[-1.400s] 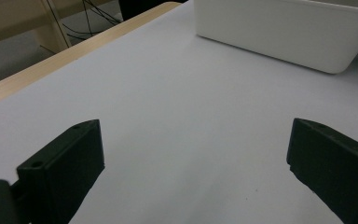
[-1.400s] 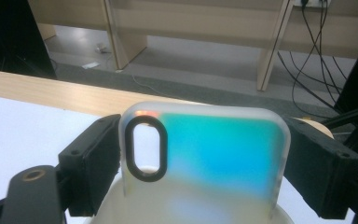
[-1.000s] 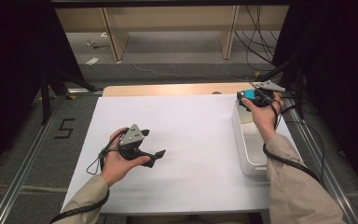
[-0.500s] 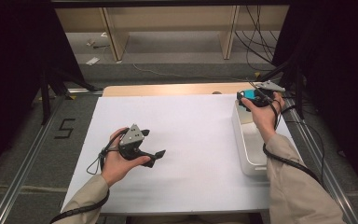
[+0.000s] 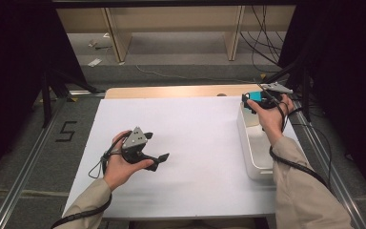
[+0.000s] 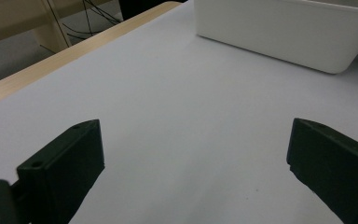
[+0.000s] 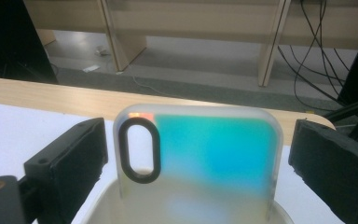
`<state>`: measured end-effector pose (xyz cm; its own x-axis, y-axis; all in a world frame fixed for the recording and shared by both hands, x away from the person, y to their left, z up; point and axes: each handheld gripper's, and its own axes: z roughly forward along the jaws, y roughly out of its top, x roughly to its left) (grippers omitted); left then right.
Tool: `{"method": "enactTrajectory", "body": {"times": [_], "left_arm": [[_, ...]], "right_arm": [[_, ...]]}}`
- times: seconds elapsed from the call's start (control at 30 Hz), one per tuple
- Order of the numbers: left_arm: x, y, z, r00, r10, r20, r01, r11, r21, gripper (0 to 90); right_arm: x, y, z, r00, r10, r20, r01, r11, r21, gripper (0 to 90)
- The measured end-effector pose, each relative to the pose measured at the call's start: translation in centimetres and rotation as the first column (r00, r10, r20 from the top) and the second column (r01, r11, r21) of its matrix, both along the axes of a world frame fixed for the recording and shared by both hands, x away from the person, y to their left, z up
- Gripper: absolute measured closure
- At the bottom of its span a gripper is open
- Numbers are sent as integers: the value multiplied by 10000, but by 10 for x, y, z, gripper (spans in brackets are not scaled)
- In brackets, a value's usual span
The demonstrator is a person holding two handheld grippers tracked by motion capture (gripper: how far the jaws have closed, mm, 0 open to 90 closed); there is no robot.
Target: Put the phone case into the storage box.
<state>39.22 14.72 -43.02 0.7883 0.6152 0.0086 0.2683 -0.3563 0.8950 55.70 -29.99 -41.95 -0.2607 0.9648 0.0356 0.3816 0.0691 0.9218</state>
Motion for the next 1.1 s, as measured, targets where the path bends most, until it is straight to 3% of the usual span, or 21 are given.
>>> {"method": "enactTrajectory", "body": {"times": [0.27,1.1], "left_arm": [[0,0,0,10000,14,1,-14,10000,2,35],[-2,-1,0,10000,24,-48,-24,10000,-39,35]], "right_arm": [[-3,0,9,9996,45,262,-47,10000,52,48],[-37,8,26,9982,572,171,-567,9979,-301,62]]}}
